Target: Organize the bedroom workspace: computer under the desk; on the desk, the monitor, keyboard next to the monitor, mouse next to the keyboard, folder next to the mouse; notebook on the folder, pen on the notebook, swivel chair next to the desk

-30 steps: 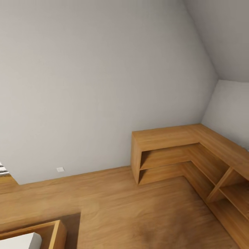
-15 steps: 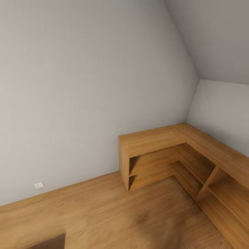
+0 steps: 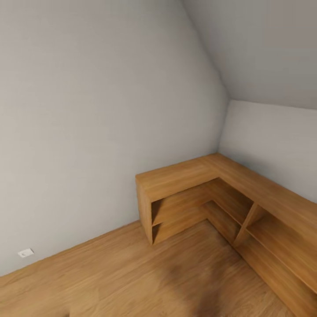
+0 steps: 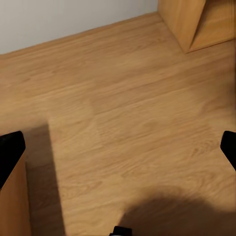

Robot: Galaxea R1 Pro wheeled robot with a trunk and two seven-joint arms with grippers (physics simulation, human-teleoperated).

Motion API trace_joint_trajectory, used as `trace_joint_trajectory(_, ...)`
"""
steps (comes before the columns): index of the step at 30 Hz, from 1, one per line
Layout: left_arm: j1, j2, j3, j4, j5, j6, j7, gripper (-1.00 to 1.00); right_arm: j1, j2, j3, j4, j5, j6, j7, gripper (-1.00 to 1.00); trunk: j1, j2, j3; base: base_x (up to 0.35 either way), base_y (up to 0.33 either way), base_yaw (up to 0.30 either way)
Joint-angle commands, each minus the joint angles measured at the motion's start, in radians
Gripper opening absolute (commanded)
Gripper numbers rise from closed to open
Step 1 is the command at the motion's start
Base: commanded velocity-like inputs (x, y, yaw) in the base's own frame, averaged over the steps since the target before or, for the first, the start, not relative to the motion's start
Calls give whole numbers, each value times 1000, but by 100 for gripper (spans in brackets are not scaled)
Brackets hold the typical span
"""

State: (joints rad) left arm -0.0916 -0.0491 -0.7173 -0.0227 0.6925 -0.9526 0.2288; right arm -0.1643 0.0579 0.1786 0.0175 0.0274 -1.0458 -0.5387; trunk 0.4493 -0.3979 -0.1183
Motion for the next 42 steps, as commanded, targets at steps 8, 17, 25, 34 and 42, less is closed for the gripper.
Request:
trace_joint_trajectory(8,0,0,-8,0,1,-1,8,100,-1,0,7,2,3,-1,-10,100,1,-2,-2,147,204,-273)
trace_joint_trajectory(17,0,0,-9,0,1,-1,8,100,-1,0,7,1,2,-1,-11,100,1,-2,-2,56,43,-276)
trace_joint_trajectory(25,0,-1,-10,0,1,-1,9,100,-1,0,7,1,2,-1,-11,100,1,-2,-2,199,169,-277)
trace_joint_trajectory(34,0,-2,-10,0,1,-1,9,100,-1,0,7,2,2,-1,-10,100,1,-2,-2,239,208,-277)
trace_joint_trajectory(42,0,0,-9,0,1,0,8,100,-1,0,7,2,2,-1,-10,100,1,-2,-2,200,169,-277)
